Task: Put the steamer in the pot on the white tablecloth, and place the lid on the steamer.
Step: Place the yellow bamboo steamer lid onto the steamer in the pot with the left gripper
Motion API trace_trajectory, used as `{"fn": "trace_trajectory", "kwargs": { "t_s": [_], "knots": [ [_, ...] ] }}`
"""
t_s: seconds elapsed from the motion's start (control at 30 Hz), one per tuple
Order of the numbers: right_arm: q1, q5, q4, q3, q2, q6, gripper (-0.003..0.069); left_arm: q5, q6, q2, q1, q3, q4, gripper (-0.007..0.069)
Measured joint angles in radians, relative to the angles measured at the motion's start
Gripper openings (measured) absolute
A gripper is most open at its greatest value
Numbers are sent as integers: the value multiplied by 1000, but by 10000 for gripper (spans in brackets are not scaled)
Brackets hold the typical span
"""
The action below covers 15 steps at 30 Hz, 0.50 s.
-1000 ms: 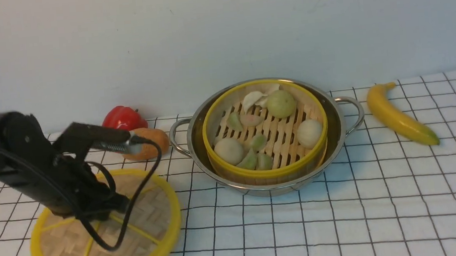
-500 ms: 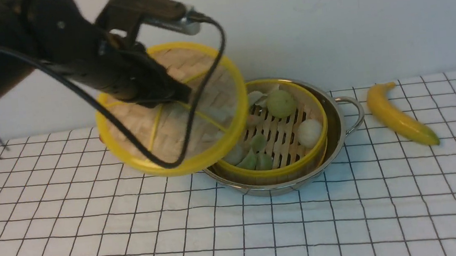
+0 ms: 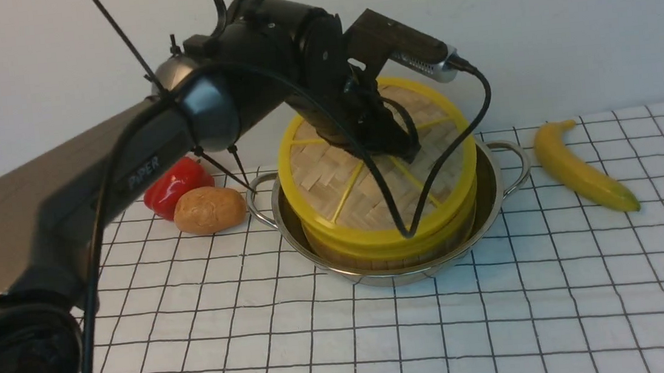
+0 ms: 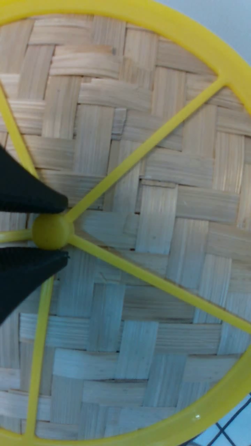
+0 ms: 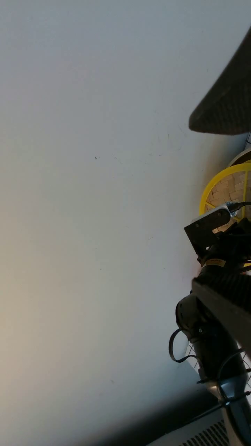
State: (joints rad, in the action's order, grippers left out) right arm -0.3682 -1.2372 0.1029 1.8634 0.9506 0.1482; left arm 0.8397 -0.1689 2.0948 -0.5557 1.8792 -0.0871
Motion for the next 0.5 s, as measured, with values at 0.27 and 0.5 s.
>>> {"fn": "trace_trajectory", "kwargs": {
  "t_s": [0.27,0.5],
  "knots": [
    [0,0,0,0,0,0,519,-10,0,29,0,2,0,113],
    [0,0,12,0,0,0,519,-30,0,40,0,3,-1,113]
  ]
}}
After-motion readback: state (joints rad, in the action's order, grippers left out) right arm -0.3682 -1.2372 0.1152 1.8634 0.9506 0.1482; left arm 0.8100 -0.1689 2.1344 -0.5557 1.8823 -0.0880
